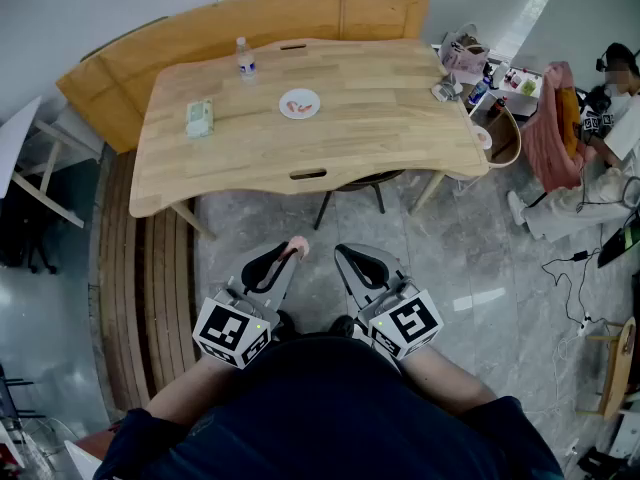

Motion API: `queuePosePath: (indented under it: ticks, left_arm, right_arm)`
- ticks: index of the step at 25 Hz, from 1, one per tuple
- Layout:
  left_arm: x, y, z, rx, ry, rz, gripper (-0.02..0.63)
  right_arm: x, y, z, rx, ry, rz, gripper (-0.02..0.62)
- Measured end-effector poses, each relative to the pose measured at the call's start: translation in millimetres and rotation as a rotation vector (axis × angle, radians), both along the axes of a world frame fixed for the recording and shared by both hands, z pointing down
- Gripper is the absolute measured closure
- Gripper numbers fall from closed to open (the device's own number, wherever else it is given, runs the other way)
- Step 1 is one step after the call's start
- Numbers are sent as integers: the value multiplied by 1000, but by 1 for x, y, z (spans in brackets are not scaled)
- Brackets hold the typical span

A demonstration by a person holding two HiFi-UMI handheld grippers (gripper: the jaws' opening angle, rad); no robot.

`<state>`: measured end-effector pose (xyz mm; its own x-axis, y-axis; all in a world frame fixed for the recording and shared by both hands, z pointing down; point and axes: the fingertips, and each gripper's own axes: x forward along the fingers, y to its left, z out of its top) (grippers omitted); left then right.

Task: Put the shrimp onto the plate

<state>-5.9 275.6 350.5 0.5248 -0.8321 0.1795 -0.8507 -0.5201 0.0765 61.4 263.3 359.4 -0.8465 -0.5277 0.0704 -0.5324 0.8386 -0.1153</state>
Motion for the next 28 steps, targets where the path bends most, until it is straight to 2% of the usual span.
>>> queuePosePath:
  ticks: [9,14,28]
  left_arm:
    - [6,-10,2,-7,-5,0,548]
    - [11,-16,6,-12,-7,-8,548]
    - [16,-41,12,0,-22,-101,548]
  right_arm:
    - [4,-9,2,-3,10,-11,586]
    - [11,-17,4,-8,-16,-13,586]
    - [37,-45,24,-40,-24,-35,586]
